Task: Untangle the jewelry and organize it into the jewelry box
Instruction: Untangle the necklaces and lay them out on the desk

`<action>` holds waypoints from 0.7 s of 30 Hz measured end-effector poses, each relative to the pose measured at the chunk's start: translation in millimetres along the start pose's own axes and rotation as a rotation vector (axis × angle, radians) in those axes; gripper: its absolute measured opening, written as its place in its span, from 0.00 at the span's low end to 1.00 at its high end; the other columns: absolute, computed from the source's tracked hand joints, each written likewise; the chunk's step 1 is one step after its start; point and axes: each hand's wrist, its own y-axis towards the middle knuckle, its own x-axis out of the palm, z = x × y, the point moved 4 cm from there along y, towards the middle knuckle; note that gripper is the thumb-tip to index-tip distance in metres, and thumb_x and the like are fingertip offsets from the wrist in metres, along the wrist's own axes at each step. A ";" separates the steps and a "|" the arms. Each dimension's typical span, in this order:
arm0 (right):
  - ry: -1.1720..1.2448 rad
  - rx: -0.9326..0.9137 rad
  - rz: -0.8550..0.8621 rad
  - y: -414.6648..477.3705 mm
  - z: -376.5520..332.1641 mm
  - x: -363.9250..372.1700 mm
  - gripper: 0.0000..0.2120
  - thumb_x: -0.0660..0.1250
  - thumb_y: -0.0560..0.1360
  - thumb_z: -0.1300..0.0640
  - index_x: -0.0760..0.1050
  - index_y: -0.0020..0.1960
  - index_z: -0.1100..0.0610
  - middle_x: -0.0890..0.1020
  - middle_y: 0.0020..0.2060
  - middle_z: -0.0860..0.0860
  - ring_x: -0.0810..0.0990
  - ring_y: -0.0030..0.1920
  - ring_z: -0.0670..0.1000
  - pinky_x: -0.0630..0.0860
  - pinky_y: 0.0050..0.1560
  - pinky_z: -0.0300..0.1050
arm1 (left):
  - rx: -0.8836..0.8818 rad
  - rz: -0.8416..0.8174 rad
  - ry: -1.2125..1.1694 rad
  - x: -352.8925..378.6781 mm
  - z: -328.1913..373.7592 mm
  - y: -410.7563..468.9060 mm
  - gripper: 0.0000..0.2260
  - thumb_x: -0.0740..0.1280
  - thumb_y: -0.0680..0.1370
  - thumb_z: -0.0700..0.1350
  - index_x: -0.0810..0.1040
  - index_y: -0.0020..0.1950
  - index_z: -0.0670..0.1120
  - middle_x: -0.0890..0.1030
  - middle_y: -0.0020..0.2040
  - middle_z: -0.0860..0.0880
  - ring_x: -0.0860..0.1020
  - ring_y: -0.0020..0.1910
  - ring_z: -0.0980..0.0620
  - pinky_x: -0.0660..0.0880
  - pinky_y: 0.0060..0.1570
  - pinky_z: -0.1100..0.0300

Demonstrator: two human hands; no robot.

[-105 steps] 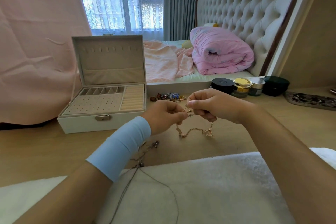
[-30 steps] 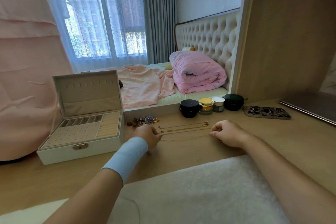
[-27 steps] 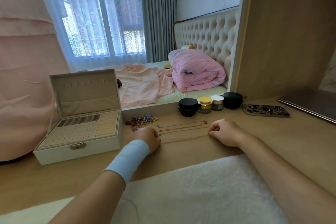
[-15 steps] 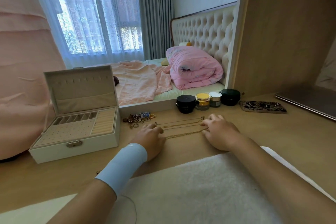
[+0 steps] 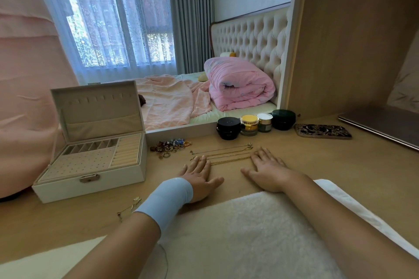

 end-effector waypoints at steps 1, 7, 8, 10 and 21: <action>0.001 0.001 0.002 0.3 0.2 -0.3 0.40 0.48 0.81 0.32 0.38 0.82 0.51 0.34 0.80 0.51 0.34 0.80 0.52 0.39 0.79 0.56 | 0.003 0.004 -0.007 -0.9 0.1 0.2 0.35 0.44 0.80 0.67 0.38 0.79 0.50 0.34 0.78 0.52 0.32 0.76 0.54 0.36 0.75 0.50; -0.028 -0.126 0.113 -12.1 -28.1 -14.1 0.35 0.53 0.83 0.40 0.39 0.82 0.48 0.37 0.81 0.49 0.37 0.81 0.50 0.41 0.80 0.57 | 0.050 0.209 -0.268 -25.7 -11.9 -26.6 0.29 0.50 0.82 0.62 0.43 0.80 0.56 0.41 0.80 0.55 0.38 0.78 0.54 0.41 0.75 0.50; -0.033 -0.171 0.141 -16.3 -39.6 -18.4 0.34 0.55 0.83 0.42 0.42 0.83 0.48 0.40 0.82 0.49 0.40 0.81 0.50 0.43 0.80 0.57 | 0.059 0.256 -0.305 -31.7 -16.0 -35.8 0.28 0.52 0.82 0.60 0.45 0.80 0.56 0.46 0.80 0.55 0.42 0.79 0.53 0.44 0.75 0.50; -0.001 -0.269 0.180 -26.2 -68.1 -26.7 0.31 0.58 0.83 0.45 0.51 0.82 0.47 0.50 0.82 0.48 0.51 0.81 0.52 0.52 0.79 0.55 | 0.063 0.328 -0.344 -42.5 -27.8 -55.4 0.26 0.57 0.83 0.55 0.51 0.80 0.57 0.59 0.78 0.54 0.56 0.77 0.51 0.55 0.74 0.51; 0.068 -0.638 0.031 -40.7 -205.4 -10.1 0.11 0.65 0.82 0.52 0.79 0.63 0.44 0.79 0.54 0.43 0.75 0.49 0.41 0.70 0.48 0.36 | -0.058 0.408 -0.426 -33.9 -116.7 -133.4 0.08 0.66 0.79 0.44 0.80 0.48 0.58 0.81 0.46 0.59 0.78 0.46 0.60 0.75 0.51 0.63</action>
